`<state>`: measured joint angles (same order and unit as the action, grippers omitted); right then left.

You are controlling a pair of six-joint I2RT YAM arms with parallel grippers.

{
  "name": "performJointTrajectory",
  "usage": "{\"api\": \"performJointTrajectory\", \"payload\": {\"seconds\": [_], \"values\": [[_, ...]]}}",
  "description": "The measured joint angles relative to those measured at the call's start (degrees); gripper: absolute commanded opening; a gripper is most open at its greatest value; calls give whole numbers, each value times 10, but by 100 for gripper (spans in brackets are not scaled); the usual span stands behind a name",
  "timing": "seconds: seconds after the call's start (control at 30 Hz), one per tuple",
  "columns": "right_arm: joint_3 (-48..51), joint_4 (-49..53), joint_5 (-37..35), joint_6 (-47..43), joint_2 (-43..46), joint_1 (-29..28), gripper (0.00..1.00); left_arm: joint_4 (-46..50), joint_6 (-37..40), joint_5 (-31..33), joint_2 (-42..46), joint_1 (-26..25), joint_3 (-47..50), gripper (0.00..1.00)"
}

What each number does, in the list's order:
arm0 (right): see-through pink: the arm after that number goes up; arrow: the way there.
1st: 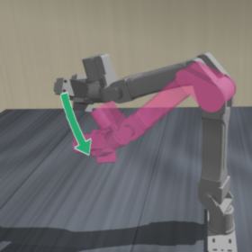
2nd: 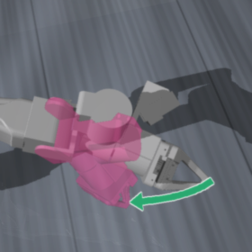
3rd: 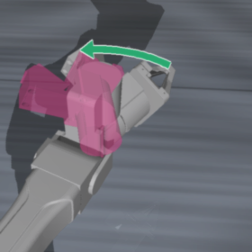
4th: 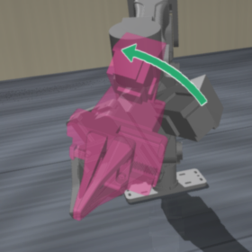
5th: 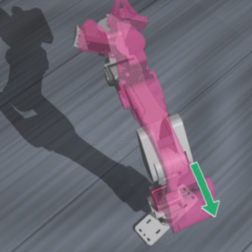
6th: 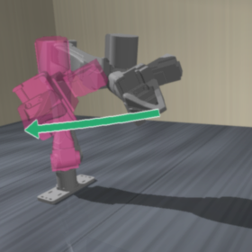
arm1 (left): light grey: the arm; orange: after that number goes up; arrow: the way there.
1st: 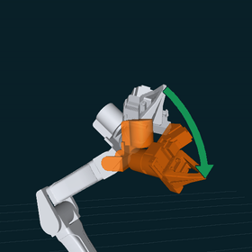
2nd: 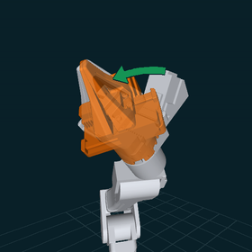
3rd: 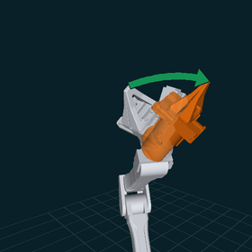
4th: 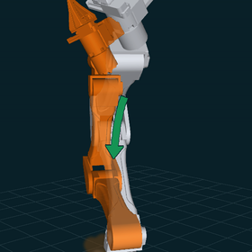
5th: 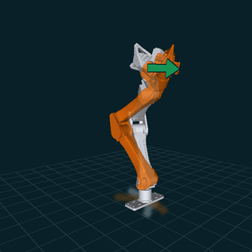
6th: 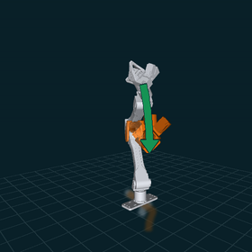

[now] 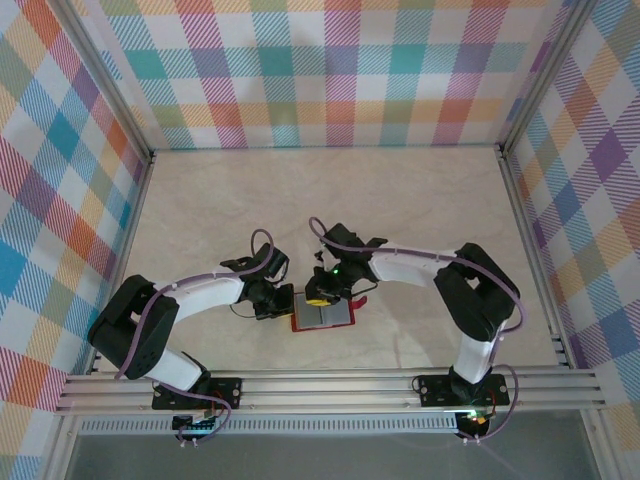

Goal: Take the credit cards out of the card holder

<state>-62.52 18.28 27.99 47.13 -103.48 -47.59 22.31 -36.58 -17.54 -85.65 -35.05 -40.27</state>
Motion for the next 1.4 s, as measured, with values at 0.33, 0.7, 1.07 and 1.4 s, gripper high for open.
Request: {"api": "performJointTrajectory", "payload": {"seconds": [0.33, 0.7, 1.07, 1.4], "values": [[-10, -29, 2, 20, -53, -27, 18, -3, 0, 0, 4, 0, 4, 1], [-40, 18, -38, 7, -63, -32, 29, -2, 0, 0, 4, 0, 4, 1], [-74, 117, -112, -20, -57, -39, 39, 0, 2, 0, 4, 0, 3, 1], [-109, 223, -201, -46, -55, -45, 46, 17, 4, 5, 4, 0, 1, 1]]}}
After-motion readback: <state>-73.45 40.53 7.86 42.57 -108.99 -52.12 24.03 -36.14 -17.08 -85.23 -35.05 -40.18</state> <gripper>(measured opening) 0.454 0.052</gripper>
